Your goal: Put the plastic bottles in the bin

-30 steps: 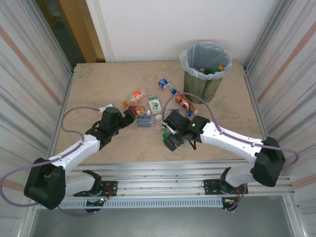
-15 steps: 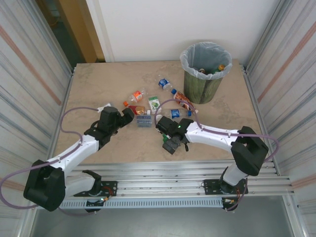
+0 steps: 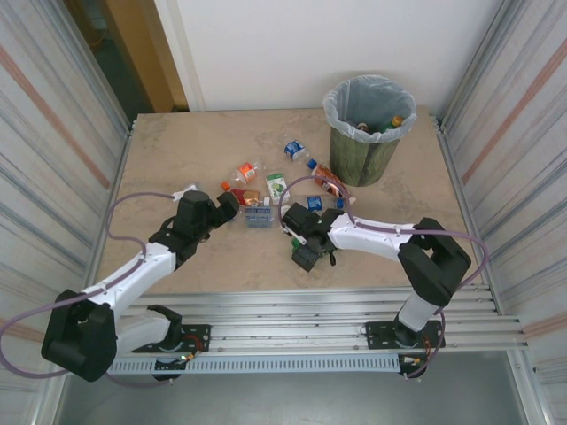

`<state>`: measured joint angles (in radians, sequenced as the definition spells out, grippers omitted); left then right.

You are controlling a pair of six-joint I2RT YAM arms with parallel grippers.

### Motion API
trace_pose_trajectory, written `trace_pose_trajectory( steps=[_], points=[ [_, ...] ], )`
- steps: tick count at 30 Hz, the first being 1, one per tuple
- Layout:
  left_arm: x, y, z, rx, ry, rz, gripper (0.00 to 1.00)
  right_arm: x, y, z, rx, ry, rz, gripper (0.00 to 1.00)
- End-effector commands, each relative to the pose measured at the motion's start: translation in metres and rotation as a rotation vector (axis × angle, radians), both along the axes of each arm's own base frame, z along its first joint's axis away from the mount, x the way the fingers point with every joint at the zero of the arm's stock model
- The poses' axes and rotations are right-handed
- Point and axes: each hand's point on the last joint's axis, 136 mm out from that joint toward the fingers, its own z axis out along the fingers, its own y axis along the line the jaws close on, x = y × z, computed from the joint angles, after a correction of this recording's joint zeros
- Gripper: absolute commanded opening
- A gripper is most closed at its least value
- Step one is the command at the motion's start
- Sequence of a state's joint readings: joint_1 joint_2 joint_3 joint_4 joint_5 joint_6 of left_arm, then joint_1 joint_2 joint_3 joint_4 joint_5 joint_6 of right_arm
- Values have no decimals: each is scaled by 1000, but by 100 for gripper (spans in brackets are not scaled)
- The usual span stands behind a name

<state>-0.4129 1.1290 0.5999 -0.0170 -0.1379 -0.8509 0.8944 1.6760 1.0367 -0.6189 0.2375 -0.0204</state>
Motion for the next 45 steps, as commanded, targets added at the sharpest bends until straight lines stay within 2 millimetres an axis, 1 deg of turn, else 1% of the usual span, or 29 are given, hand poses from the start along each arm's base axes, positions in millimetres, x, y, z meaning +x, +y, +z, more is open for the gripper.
trace_pose_trajectory(
  steps=[1,7,12,14,16,22,26,31,35,38,41,43,45],
  points=[
    [-1,5,3,-10,-15,20,99,-5,5,-10,7,46,24,89],
    [-3,8,2,-9,-16,27,99,-15,6,-18,15,101,9,88],
    [-4,8,2,-13,-16,27,99,-21,5,-20,4,125,11,84],
    [-3,7,2,-16,-18,25,99,-22,6,-21,5,132,12,80],
    [-3,7,2,-16,-18,24,99,-23,8,-20,12,138,15,73],
    [-5,9,2,-16,-20,29,99,-21,25,-11,67,139,8,55],
    [-5,9,3,-16,-22,30,99,-15,37,-4,89,129,-29,50],
    [-5,10,2,-13,-21,32,99,-11,41,-1,60,90,-27,54],
    [-5,10,3,-13,-23,31,99,-8,45,12,86,65,-16,61],
    [-6,11,3,-14,-24,35,99,-5,45,24,111,39,-14,67],
    [-6,11,2,-15,-21,34,99,-1,44,32,132,23,-21,77],
    [-7,11,1,-17,-19,35,99,2,40,31,130,21,-31,82],
    [-7,11,1,-18,-18,34,99,4,37,27,127,25,-41,84]
  ],
)
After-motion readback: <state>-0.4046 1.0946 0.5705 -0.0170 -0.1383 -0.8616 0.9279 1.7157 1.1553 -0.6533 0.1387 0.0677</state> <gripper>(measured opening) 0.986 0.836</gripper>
